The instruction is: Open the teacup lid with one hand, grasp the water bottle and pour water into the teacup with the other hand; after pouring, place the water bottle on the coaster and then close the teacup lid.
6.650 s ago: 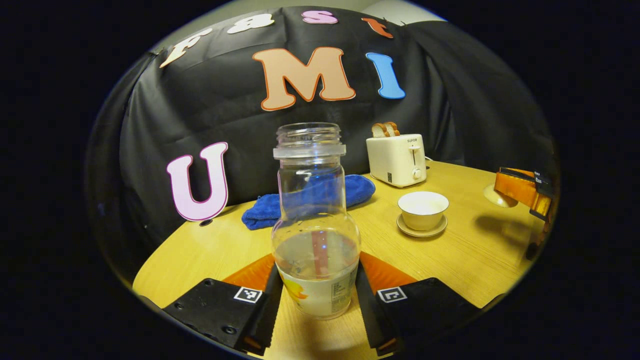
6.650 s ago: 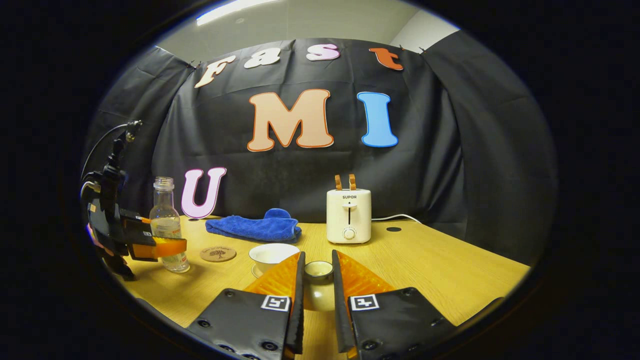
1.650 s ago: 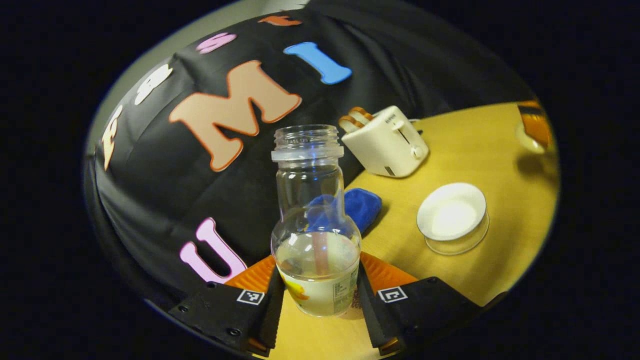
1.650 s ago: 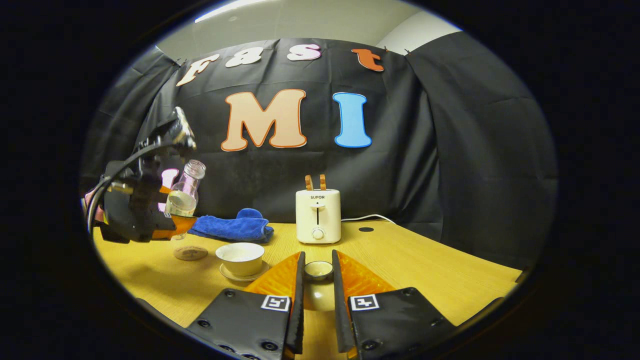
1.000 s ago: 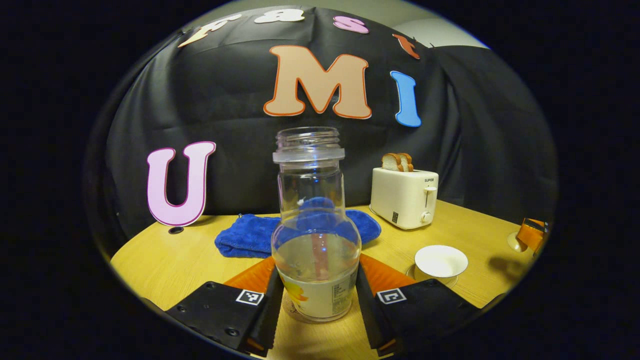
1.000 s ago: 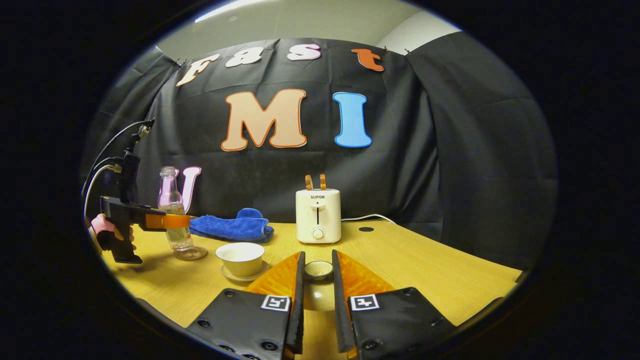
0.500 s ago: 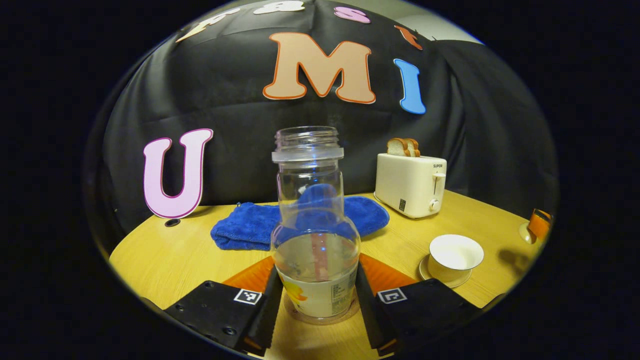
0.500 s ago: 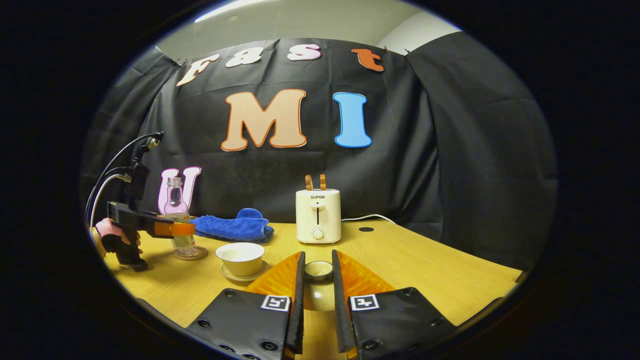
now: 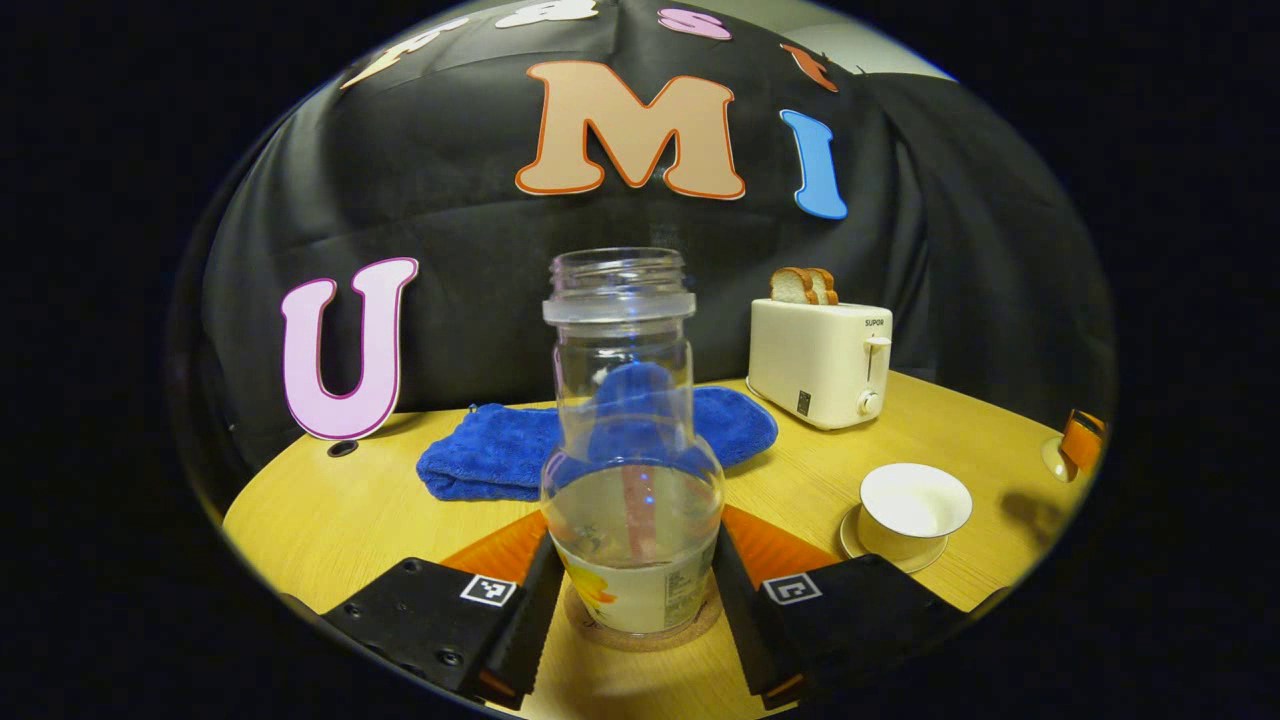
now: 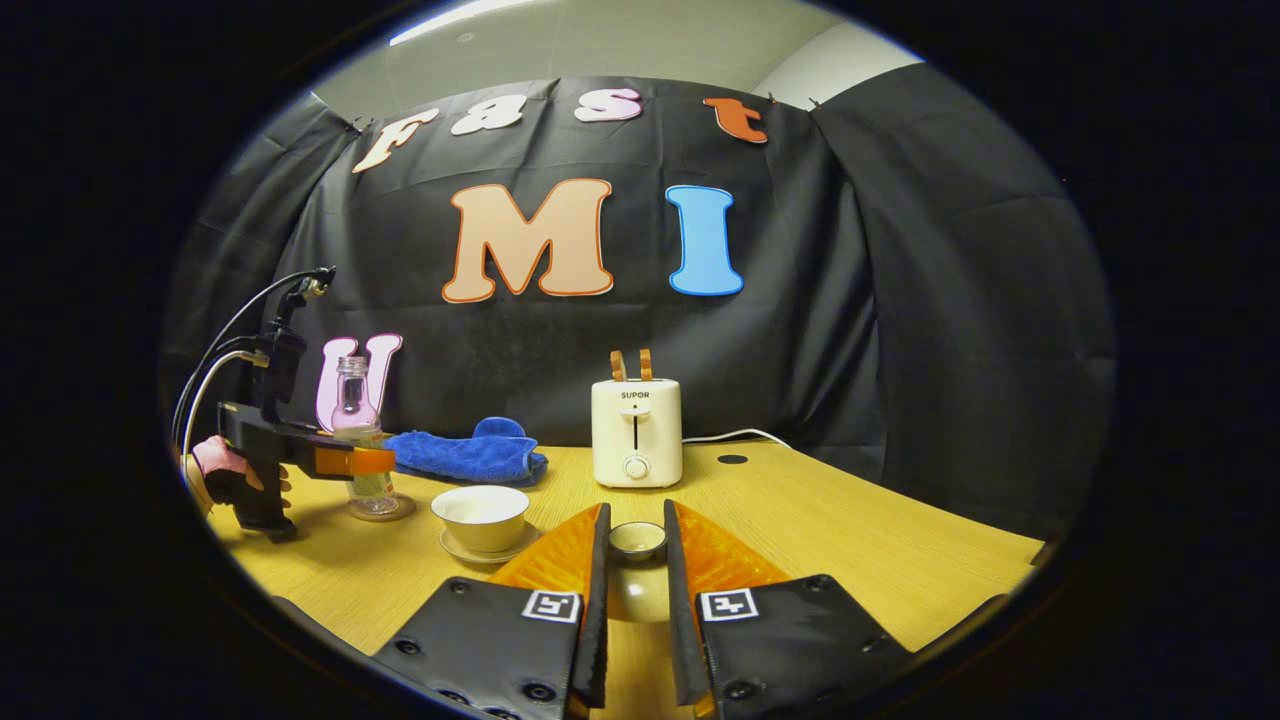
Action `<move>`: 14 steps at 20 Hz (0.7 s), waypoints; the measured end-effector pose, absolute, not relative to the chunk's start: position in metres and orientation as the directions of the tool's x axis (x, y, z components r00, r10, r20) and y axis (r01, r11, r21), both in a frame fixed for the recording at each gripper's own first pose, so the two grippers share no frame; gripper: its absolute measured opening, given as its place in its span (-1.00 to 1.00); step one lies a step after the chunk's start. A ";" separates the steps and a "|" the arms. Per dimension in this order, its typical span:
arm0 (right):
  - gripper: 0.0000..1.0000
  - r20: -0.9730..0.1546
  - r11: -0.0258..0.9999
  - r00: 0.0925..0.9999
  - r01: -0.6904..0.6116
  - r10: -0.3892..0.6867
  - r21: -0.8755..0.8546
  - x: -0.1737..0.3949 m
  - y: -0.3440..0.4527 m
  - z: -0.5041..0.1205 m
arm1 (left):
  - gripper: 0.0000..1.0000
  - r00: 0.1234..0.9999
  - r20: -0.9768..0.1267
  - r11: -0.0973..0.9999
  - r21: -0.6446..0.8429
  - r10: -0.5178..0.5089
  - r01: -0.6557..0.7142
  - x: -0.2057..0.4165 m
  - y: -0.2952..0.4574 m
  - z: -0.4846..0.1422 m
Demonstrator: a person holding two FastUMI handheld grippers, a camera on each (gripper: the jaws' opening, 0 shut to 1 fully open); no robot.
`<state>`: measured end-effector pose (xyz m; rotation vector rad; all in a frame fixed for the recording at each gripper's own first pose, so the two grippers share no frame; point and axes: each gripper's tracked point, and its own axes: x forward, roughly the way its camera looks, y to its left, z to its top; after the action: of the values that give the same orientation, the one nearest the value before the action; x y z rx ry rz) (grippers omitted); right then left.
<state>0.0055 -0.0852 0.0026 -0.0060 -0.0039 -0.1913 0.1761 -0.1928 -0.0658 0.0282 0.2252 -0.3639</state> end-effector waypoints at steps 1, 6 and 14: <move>-0.41 0.005 0.982 0.982 0.190 -0.190 -0.006 0.006 -0.085 0.003 | 0.49 0.910 -0.219 0.934 -0.020 -0.352 0.357 0.177 -0.192 -0.065; -0.42 0.004 0.982 0.982 0.190 -0.190 -0.006 0.006 -0.085 0.003 | 0.91 0.913 -0.202 0.935 -0.061 -0.355 0.351 0.171 -0.189 -0.063; -0.42 0.004 0.982 0.982 0.190 -0.190 -0.006 0.006 -0.085 0.002 | 0.89 0.920 -0.139 0.930 -0.092 -0.367 0.357 0.153 -0.181 -0.051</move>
<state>0.0055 -0.0851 0.0024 -0.0061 -0.0034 -0.1910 0.1526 -0.1810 -0.0508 -0.0657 0.1548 -0.3723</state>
